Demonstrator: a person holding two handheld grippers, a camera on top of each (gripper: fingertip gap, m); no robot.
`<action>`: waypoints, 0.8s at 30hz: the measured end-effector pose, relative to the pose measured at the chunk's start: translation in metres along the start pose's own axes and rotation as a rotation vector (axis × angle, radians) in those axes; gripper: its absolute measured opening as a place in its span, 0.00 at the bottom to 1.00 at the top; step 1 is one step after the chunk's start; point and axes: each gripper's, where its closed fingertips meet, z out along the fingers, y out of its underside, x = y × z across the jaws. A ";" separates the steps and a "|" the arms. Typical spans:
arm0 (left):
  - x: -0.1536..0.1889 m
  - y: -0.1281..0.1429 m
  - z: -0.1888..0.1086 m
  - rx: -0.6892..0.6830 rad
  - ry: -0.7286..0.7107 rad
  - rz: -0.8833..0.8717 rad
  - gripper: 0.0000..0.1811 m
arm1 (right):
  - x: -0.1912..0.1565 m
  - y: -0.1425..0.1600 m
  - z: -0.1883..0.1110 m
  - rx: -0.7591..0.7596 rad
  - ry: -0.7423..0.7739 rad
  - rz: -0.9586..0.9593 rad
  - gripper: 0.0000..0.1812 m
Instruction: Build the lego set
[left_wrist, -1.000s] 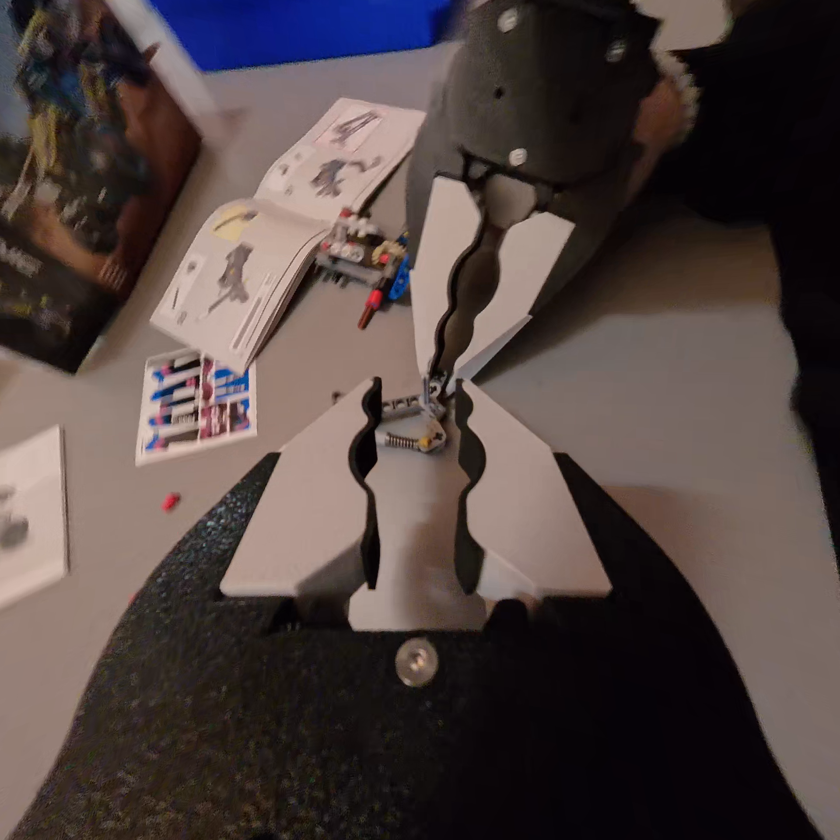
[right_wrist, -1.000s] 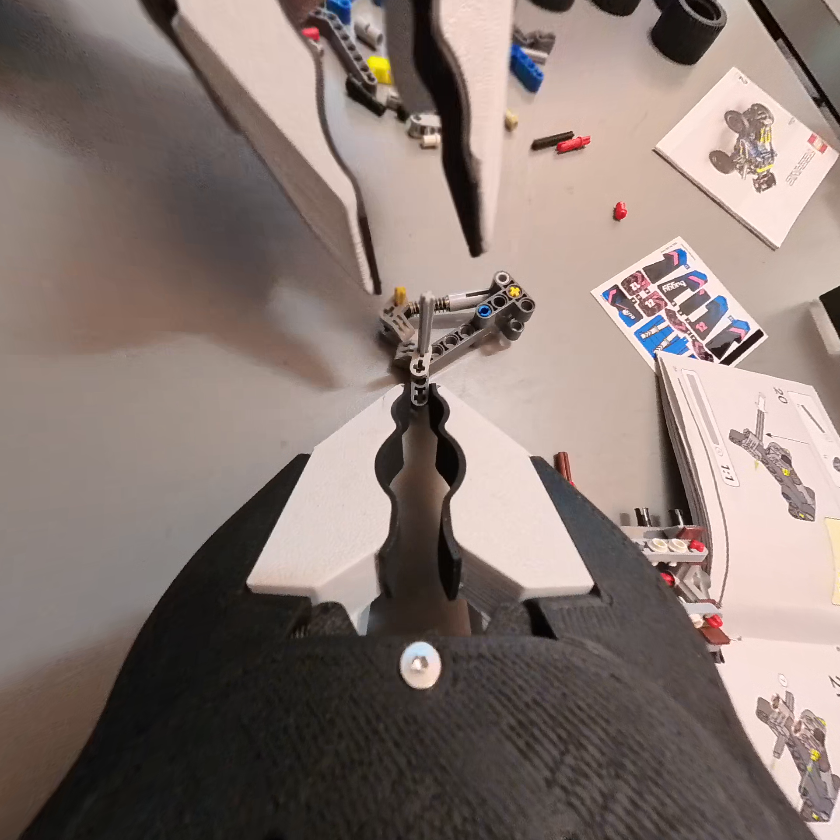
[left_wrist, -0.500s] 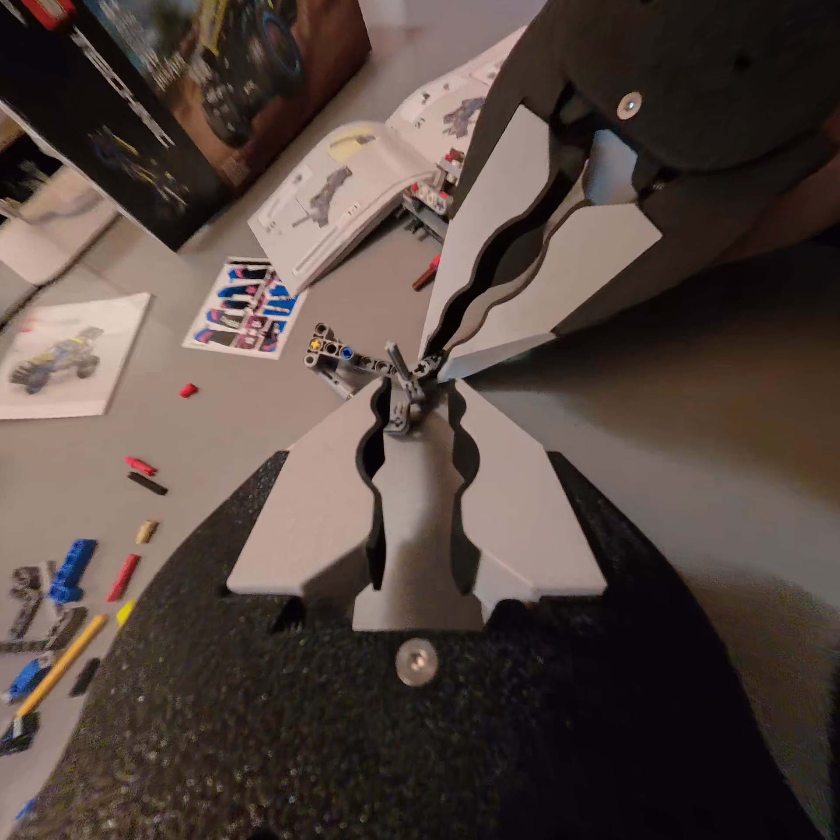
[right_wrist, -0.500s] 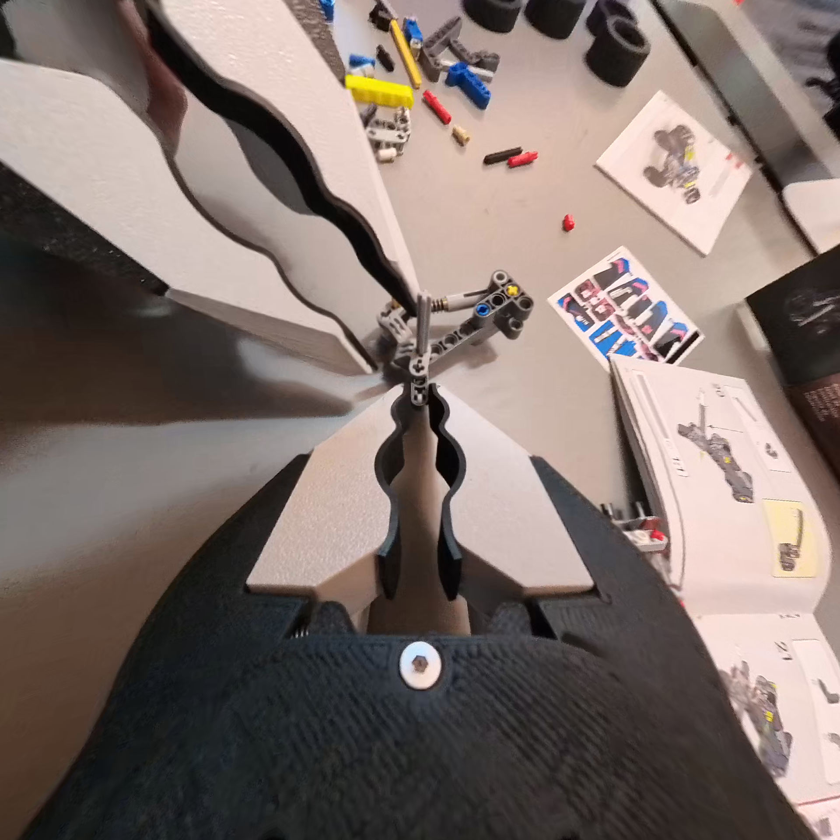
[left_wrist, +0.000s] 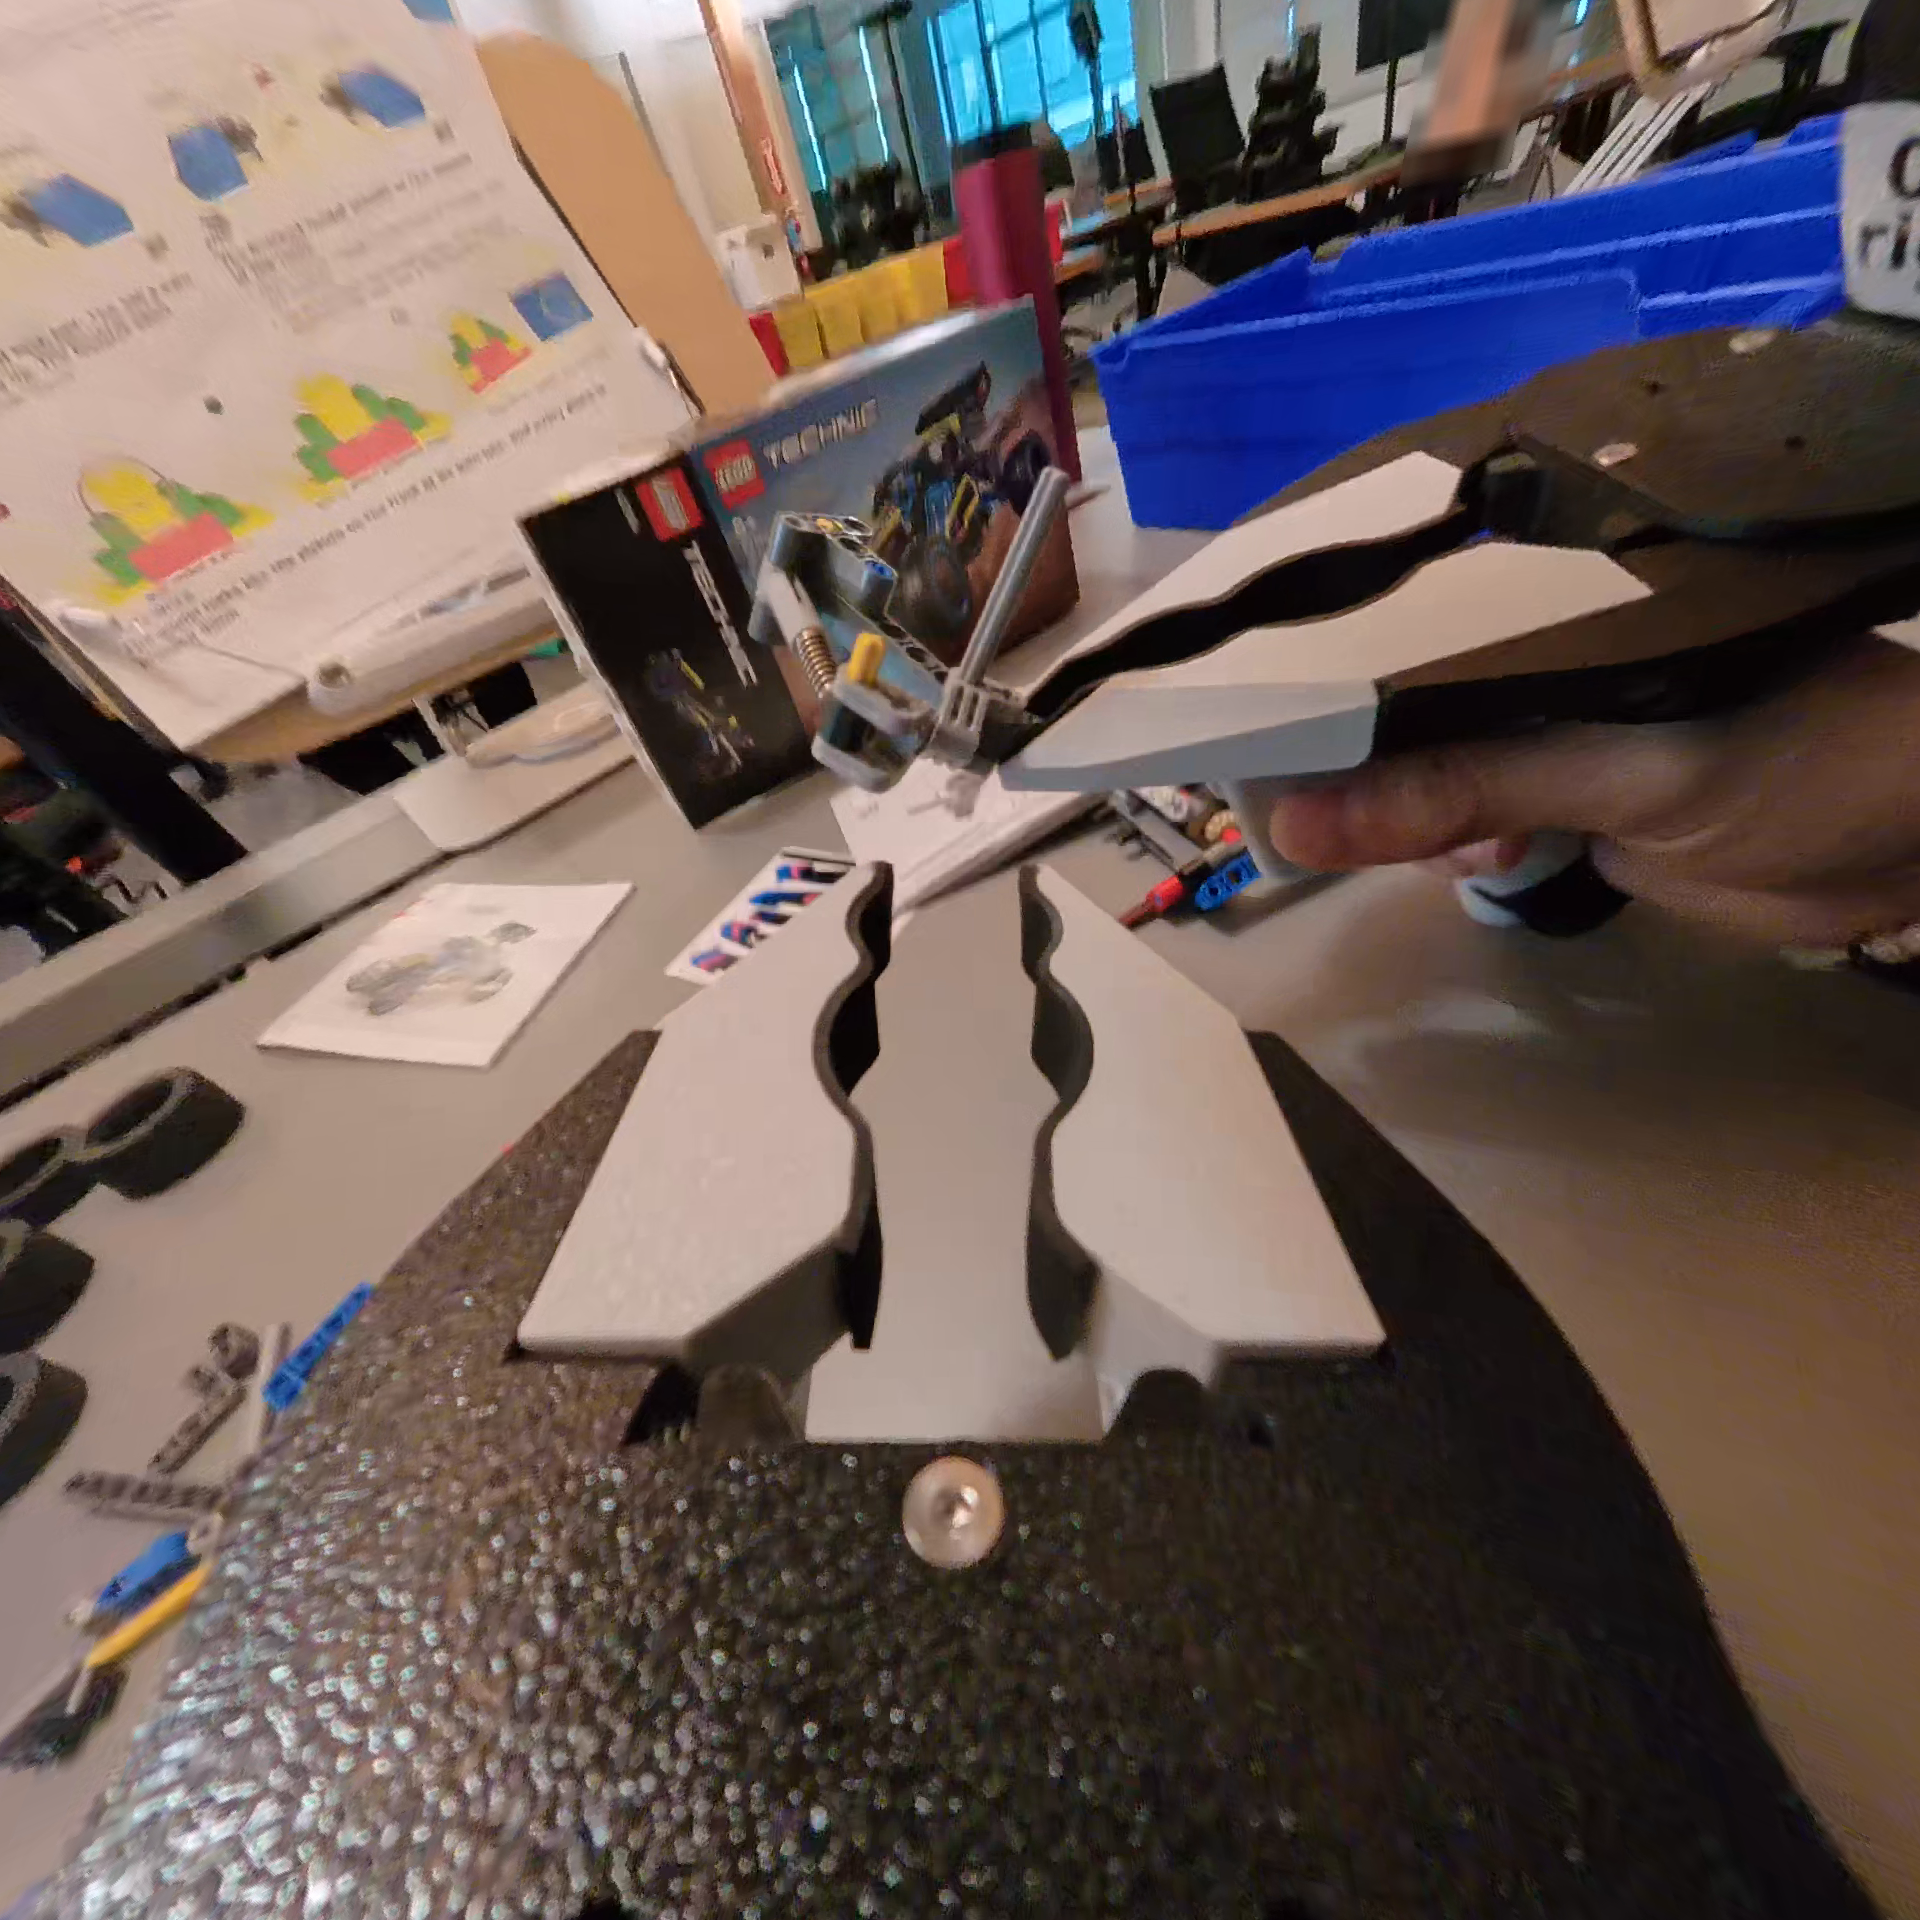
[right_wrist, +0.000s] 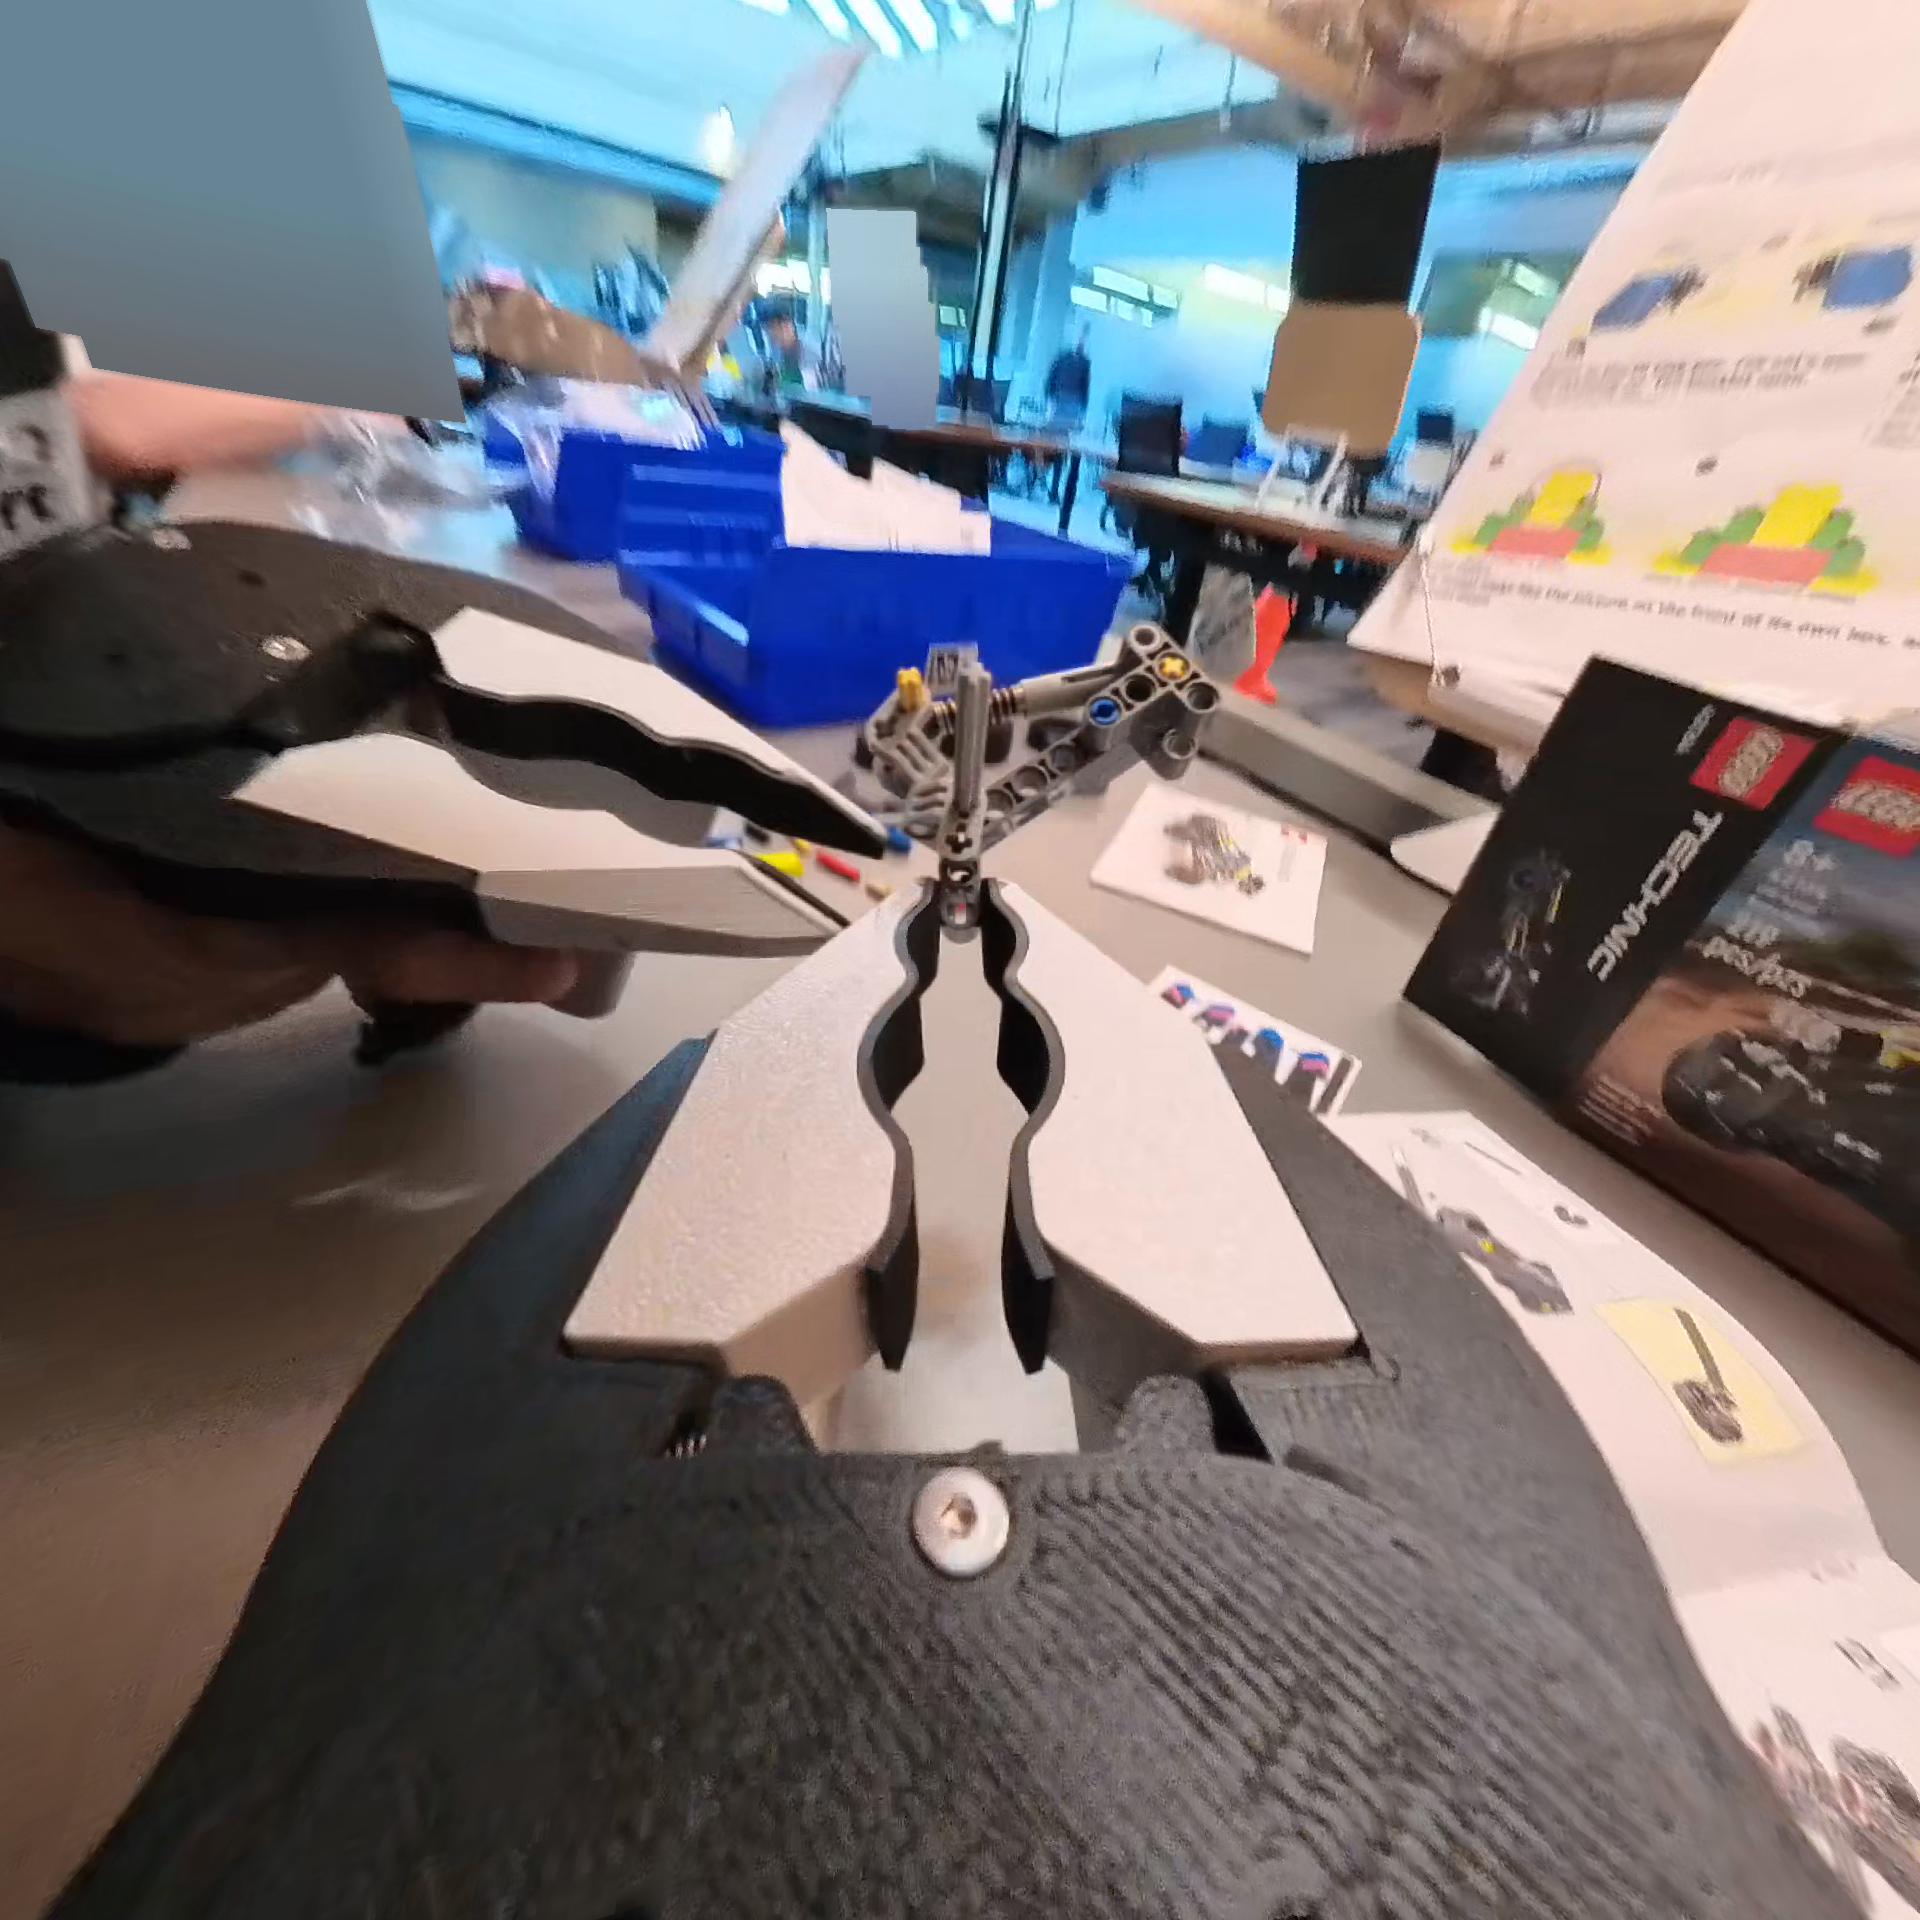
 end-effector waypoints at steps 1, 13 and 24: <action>-0.002 -0.006 -0.001 0.034 -0.003 0.014 0.12 | -0.003 -0.007 -0.001 0.044 -0.007 -0.011 0.03; 0.004 -0.051 -0.024 0.243 -0.026 0.239 0.12 | -0.022 -0.035 -0.011 0.239 -0.080 -0.027 0.03; 0.002 -0.035 -0.014 0.204 0.104 -0.001 0.10 | -0.018 -0.023 -0.003 0.171 -0.118 0.196 0.03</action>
